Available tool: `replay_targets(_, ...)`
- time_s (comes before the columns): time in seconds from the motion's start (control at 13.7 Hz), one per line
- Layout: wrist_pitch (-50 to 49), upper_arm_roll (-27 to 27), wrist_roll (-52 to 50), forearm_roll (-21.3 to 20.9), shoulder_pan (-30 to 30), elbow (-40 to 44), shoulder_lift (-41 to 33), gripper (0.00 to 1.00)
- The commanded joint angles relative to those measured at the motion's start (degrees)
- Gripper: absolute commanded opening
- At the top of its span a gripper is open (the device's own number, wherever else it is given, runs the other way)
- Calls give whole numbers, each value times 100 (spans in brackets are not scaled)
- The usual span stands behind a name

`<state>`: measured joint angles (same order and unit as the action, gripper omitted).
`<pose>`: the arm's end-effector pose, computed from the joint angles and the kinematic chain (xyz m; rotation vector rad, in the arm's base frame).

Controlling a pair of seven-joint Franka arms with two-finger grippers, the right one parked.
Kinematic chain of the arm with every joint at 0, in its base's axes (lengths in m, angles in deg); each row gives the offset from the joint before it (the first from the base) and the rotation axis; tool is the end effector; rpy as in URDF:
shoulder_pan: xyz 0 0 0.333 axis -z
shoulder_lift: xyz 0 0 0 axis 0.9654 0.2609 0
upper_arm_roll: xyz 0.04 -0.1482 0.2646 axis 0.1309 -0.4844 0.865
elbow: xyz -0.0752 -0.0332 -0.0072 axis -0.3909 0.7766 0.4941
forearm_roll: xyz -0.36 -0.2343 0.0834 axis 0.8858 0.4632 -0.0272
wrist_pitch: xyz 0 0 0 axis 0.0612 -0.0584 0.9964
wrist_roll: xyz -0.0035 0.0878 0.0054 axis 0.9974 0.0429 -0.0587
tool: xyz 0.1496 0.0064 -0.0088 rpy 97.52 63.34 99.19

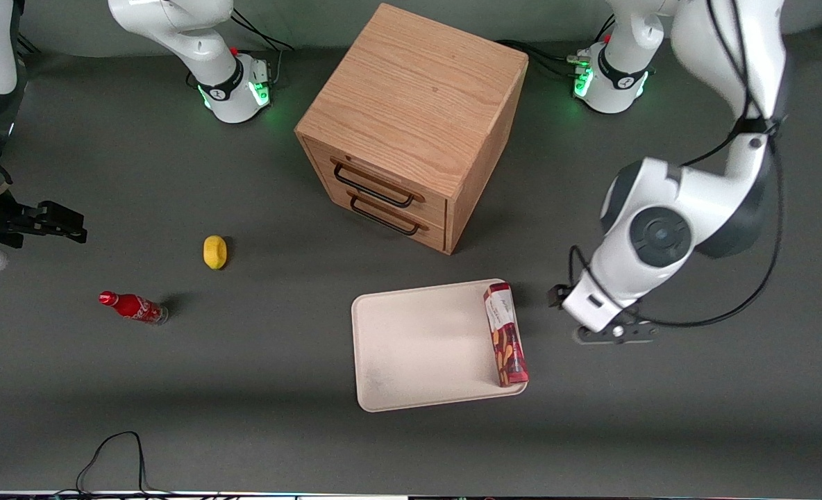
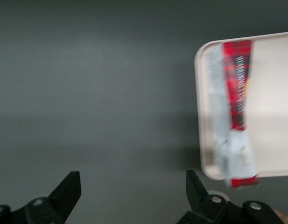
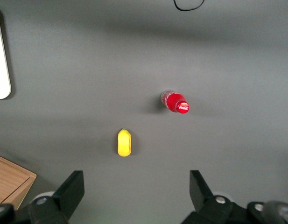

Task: Place red cookie box on tray

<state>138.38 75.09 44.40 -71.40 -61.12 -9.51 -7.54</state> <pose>0.6719 -0.2094 0.3298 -3.0682 -0.0478 -0.0077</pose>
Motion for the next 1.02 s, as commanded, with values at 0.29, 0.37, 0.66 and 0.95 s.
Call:
replay_targets(0.29,-841,1134,1453,317,13,-959,-1334,100)
replay_targets(0.37,-947,1283,1812,317,4,-942,-1370,100)
replay_targets(0.66,-1159,1426,2484,334,-391,-889,-1501,100)
replay_targets(0.95,-1343,1399,2361,335,-576,-862,-1607,100)
